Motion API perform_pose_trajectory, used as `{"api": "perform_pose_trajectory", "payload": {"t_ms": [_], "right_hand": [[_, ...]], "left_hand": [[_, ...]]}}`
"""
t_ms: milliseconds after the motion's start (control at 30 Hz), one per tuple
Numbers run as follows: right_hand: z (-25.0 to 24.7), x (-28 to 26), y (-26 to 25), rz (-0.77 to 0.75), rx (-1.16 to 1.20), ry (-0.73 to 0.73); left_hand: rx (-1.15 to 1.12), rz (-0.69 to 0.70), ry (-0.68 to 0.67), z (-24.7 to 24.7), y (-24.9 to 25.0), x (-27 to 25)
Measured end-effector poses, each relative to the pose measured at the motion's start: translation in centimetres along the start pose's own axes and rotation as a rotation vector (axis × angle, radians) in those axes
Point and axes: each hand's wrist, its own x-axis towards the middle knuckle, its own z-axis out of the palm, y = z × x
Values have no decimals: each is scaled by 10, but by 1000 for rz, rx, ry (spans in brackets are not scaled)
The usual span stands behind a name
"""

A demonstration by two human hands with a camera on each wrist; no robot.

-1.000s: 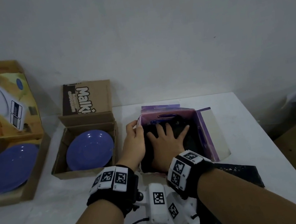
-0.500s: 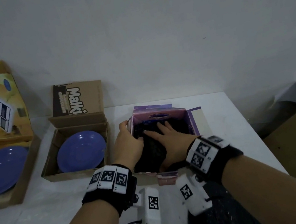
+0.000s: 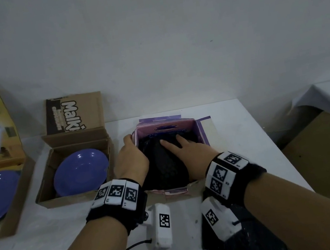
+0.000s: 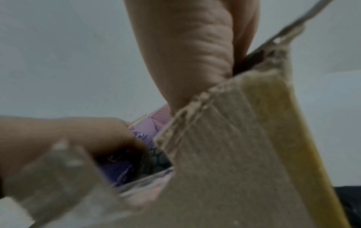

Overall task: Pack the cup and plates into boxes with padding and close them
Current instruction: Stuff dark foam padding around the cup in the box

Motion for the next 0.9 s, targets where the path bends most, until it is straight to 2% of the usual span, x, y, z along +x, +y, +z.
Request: {"api": "perform_pose_trajectory", "payload": {"t_ms": [67, 133, 167, 267, 333, 400, 433, 500, 567, 600, 733, 900], "right_hand": [[0, -8, 4, -35, 48, 63], [-3, -23, 7, -66, 260, 178], [-3, -32, 10, -51, 396, 295], [13, -53, 21, 143, 624, 801], [34, -64, 27, 315, 780, 922], [62, -72, 31, 471, 910, 879], [76, -76, 33, 543, 944, 798], [102, -84, 33, 655, 917, 515], [122, -93, 28, 684, 787, 223], [127, -96, 24, 684, 710, 143], [135, -98, 6, 665, 481, 132], [131, -100, 11, 671, 574, 187]], "left_hand": [[6, 42, 19, -2, 0, -2], [67, 103, 78, -5, -3, -1], [110, 132, 109, -7, -5, -1], [178, 179, 118, -8, -6, -2], [167, 178, 82, -4, -1, -7], [142, 168, 64, 3, 2, -13], [120, 165, 71, 7, 2, -16], [68, 164, 102, 12, 0, -18], [60, 170, 123, 15, -3, -19], [66, 174, 126, 16, -3, -20], [75, 167, 131, 16, -2, -22], [71, 164, 131, 16, 0, -27]]}}
